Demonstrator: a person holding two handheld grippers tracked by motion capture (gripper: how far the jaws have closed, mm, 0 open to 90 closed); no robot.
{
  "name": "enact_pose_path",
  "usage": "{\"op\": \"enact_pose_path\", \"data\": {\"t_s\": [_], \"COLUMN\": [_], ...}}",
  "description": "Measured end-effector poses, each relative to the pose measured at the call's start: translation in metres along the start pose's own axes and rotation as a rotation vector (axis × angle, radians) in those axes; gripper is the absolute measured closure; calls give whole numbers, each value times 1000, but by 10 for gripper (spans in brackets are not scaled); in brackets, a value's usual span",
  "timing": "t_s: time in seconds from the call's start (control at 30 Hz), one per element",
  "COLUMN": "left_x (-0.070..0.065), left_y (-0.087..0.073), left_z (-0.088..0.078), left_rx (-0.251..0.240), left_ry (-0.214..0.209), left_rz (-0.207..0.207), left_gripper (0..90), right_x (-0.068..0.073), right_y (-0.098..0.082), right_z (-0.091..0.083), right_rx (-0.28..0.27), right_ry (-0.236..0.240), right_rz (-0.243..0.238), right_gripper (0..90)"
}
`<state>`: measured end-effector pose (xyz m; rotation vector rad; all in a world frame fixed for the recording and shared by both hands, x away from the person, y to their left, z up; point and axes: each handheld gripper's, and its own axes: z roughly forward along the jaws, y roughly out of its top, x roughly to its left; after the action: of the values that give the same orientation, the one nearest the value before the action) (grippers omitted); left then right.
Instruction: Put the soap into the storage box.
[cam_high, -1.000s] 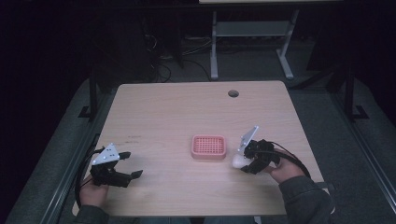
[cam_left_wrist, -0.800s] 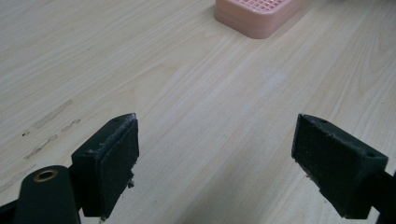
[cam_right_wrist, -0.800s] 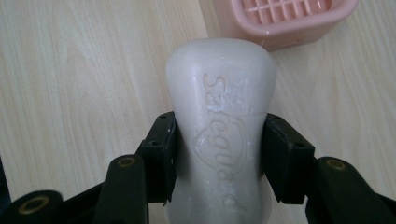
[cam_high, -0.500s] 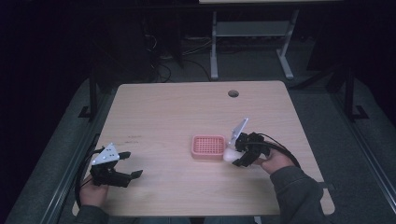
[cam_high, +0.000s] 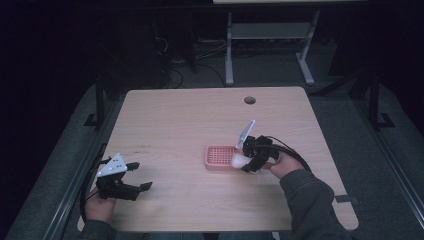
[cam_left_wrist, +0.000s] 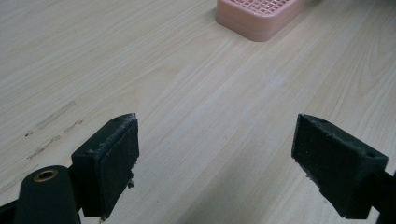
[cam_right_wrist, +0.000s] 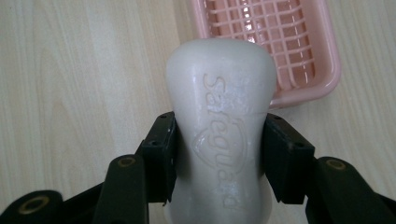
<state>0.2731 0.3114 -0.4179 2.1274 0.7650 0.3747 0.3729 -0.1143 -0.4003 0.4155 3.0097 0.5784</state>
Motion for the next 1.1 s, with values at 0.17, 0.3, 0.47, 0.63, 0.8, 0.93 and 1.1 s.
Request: {"op": "enact_pose_path", "data": {"t_s": [0.17,0.3,0.47,0.63,0.8,0.93,1.1], "left_x": [0,0,0,0,1,1,1], "left_y": [0,0,0,0,0,0,0], "left_z": [0,0,0,-1,-1,-1,-1], "left_rx": [1,0,0,-1,0,0,-1], "left_ry": [-1,-1,0,0,0,0,0], "left_rz": [0,-1,0,0,-1,-2,-2], "left_gripper": [148,148,148,148,148,148,148], "right_x": [-4,-6,-9,-13,-17,-20,-21], "right_y": [5,10,17,23,33,37,42], "right_z": [3,5,4,3,3,3,6], "right_rx": [-4,-4,-7,-8,-15,-30,-11], "right_ry": [14,19,18,16,19,24,23], "right_rz": [7,3,-2,0,-2,-4,-8], "right_gripper": [494,494,494,494,494,494,494]}}
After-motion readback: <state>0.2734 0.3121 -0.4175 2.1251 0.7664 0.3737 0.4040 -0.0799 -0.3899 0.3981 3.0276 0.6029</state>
